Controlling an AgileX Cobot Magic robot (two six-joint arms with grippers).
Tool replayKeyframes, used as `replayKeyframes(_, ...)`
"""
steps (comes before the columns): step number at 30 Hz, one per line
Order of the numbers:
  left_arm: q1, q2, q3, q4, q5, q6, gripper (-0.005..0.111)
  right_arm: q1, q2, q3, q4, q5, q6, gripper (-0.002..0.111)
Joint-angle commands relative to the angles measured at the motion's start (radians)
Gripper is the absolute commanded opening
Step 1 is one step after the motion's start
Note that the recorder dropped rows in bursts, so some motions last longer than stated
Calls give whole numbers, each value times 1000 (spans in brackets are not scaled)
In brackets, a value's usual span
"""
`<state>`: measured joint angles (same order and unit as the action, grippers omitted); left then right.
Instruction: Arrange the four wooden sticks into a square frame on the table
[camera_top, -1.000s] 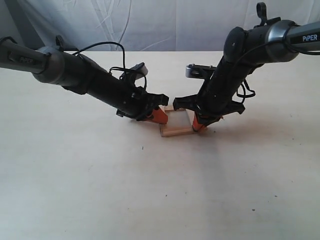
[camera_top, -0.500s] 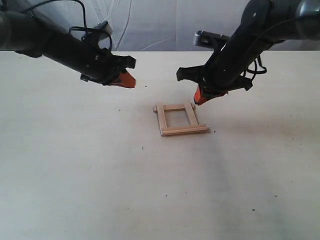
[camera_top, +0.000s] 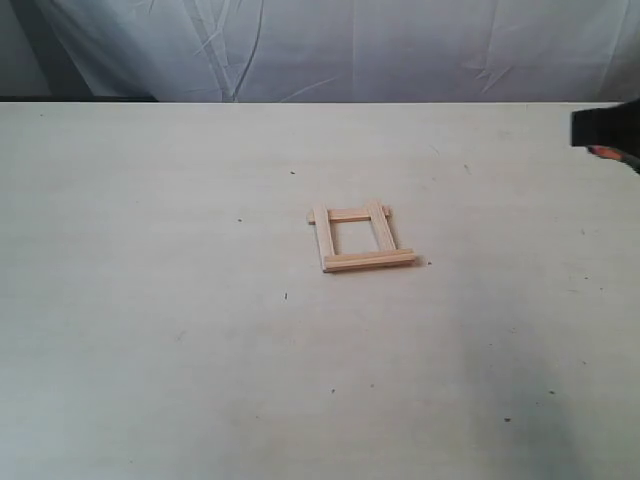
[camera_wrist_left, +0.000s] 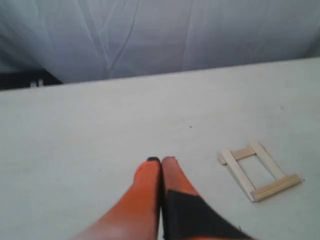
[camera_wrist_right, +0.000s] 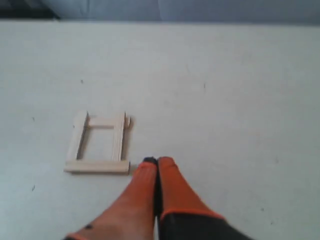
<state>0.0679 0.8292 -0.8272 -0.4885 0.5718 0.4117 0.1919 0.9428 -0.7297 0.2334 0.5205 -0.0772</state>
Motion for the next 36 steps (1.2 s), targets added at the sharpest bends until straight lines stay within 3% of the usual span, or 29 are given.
replayKeyframes(1, 3, -232, 205, -50, -65, 19, 0, 9, -388, 247, -27, -204, -1, -1)
replayKeyframes(4, 3, -312, 348, -62, -122, 19, 0, 9, -602, 419, -56, -296, -1, -1)
replayKeyframes(6, 3, -325, 371, -31, -86, 15, 0, 9, -688, 466, -25, -295, -1, -1)
replayKeyframes(10, 3, -325, 371, -27, -72, 15, 0, 9, -758, 468, -23, -183, -1, -1)
replayKeyframes(19, 3, -325, 371, -27, -72, 17, 0, 7, -787, 504, -29, -222, -6, -1)
replayKeyframes(29, 3, -325, 371, -31, -77, 15, 0, -230, -943, 680, -95, -209, -38, -1)
replayKeyframes(36, 3, -325, 371, -31, -79, 17, 0, -254, -943, 730, -139, -160, 51, -1)
